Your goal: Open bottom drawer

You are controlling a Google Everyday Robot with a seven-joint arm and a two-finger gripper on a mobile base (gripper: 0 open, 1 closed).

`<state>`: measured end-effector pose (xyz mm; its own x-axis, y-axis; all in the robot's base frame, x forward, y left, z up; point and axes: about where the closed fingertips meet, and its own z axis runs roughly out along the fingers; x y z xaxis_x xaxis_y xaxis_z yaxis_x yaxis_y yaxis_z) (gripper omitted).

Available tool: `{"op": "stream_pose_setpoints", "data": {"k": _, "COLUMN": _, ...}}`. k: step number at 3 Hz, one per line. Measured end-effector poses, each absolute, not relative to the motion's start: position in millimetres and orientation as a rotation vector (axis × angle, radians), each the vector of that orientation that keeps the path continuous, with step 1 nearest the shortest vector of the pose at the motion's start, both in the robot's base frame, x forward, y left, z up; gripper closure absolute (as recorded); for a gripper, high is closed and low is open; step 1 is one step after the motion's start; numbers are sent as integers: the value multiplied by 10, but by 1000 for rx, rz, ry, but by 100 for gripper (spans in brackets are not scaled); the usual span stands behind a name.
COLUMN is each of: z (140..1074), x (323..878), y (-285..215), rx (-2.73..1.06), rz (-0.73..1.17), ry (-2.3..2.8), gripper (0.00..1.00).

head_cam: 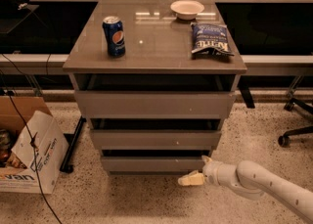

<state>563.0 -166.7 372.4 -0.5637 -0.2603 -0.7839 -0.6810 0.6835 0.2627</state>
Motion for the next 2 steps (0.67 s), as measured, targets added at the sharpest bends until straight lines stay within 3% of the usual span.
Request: {"op": "stream_pose_setpoints", "data": {"k": 2, "z": 3402, "x": 5834, "y": -1520, "rx": -716, "rz": 722, "ry": 2142, "gripper": 0}}
